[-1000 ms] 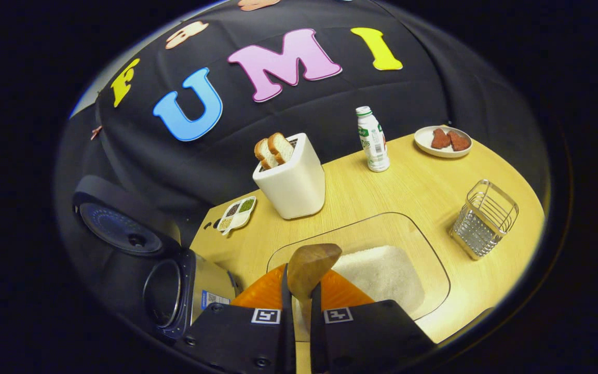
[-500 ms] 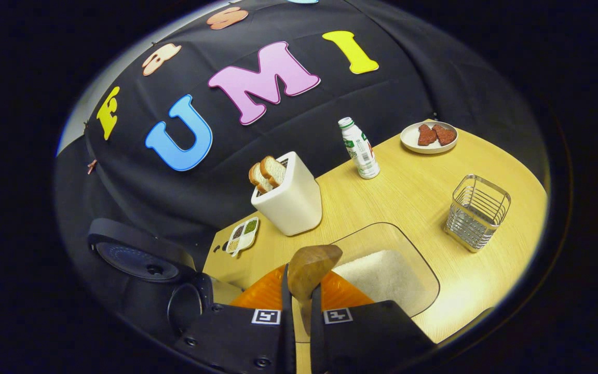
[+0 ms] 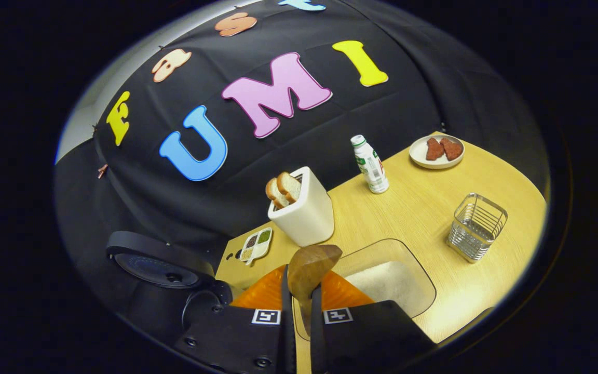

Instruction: Close the left gripper, press the button to open the rice cooker; take a wooden spoon from the chopstick holder with the right hand, scoop a spoonful of rice and pour it into the rice cooker, then put the wooden spoon back into the chopstick holder.

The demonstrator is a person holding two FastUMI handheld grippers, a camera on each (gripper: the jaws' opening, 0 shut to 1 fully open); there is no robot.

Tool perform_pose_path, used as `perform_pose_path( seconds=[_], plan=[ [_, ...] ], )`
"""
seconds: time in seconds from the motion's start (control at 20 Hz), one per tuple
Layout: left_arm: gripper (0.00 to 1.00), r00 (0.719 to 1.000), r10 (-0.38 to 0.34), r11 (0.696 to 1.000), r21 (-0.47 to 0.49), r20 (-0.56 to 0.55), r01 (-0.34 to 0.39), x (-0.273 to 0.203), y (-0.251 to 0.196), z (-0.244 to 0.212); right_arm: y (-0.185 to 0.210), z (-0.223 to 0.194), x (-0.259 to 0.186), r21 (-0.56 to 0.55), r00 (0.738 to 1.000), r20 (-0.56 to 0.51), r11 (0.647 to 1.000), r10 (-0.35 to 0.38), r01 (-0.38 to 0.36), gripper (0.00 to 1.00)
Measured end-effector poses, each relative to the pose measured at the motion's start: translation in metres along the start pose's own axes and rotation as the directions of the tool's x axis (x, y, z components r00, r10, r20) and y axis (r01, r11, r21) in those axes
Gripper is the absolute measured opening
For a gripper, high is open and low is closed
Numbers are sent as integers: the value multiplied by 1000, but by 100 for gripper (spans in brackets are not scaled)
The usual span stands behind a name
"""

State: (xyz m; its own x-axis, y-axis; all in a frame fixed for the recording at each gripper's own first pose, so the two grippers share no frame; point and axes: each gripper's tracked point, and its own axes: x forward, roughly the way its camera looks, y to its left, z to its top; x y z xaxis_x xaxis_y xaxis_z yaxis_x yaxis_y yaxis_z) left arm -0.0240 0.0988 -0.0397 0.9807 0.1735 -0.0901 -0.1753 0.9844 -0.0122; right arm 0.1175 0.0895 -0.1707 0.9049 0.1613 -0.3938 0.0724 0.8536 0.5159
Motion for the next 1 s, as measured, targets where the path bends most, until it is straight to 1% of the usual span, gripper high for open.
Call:
perform_pose_path(
  seconds=[0.1, 0.15, 0.4, 0.7, 0.85, 1.0],
  plan=[
    [78, 1000, 5, 1000, -17, 0, -5, 1, 0, -1, 17, 6, -2, -19, 1000, 1, 999, 28, -28, 15],
    [77, 1000, 7, 1000, -23, 2, -7, 0, 0, 0, 25, 7, -2, -29, 999, -2, 999, 42, -42, 15],
    [77, 999, 35, 999, -36, 18, -34, -2, 8, -1, 84, 2, -5, -77, 989, -31, 986, 147, -149, 15],
    [77, 997, 79, 996, -52, 13, -78, -7, 28, -6, 154, -24, -3, -128, 959, -93, 952, 268, -279, 15],
    [77, 995, 101, 993, -58, 12, -101, -10, 40, -8, 181, -38, -1, -157, 944, -120, 933, 307, -324, 15],
    [77, 993, 117, 992, -55, 3, -117, -9, 48, -13, 200, -55, 2, -202, 928, -156, 909, 337, -364, 15]
  ],
)
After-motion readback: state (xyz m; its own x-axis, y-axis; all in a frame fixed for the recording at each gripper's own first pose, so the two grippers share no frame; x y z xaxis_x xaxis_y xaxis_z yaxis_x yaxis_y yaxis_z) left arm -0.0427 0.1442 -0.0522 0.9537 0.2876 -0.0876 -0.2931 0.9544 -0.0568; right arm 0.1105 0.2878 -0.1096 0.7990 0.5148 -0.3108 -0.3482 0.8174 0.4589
